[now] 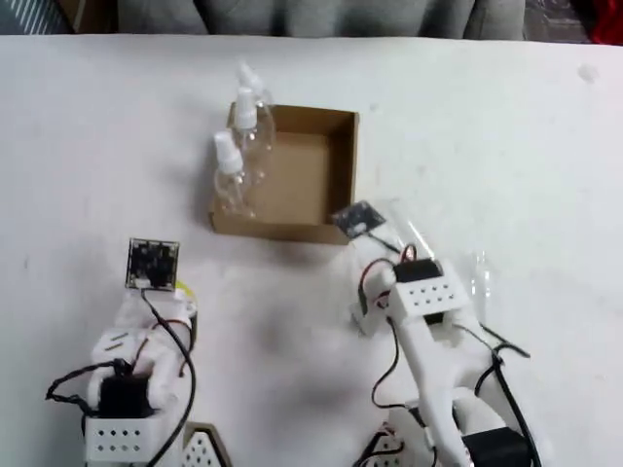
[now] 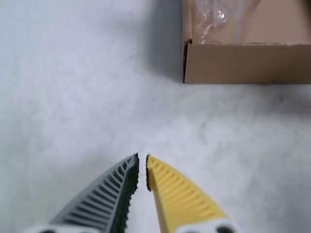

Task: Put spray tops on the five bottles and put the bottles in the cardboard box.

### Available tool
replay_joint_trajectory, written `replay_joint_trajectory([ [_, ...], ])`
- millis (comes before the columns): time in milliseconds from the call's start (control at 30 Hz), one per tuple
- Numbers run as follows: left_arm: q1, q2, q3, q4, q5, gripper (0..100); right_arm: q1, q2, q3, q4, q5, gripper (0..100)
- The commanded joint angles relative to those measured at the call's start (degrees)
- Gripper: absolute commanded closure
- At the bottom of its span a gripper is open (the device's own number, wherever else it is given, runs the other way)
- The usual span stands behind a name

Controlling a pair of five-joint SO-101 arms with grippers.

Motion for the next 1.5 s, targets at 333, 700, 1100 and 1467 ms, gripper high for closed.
replay_joint_trajectory([
  [333,-0.04,-1.01,-0.18,-0.88,-0.62,97,7.43,-0.4,-26.37,22.29,-0.18,98.3],
  [700,-0.04,-1.01,-0.18,-0.88,-0.62,97,-6.11,-0.48,-36.31,33.27,-0.35,98.3],
  [1100,-0.04,-1.01,-0.18,-0.88,-0.62,97,-26.77,0.22,-30.86,17.27,-0.26,98.3],
  [1467,-0.04,-1.1,-0.18,-0.88,-0.62,97,-35.47,0.22,-11.08,-8.66,-0.18,98.2],
])
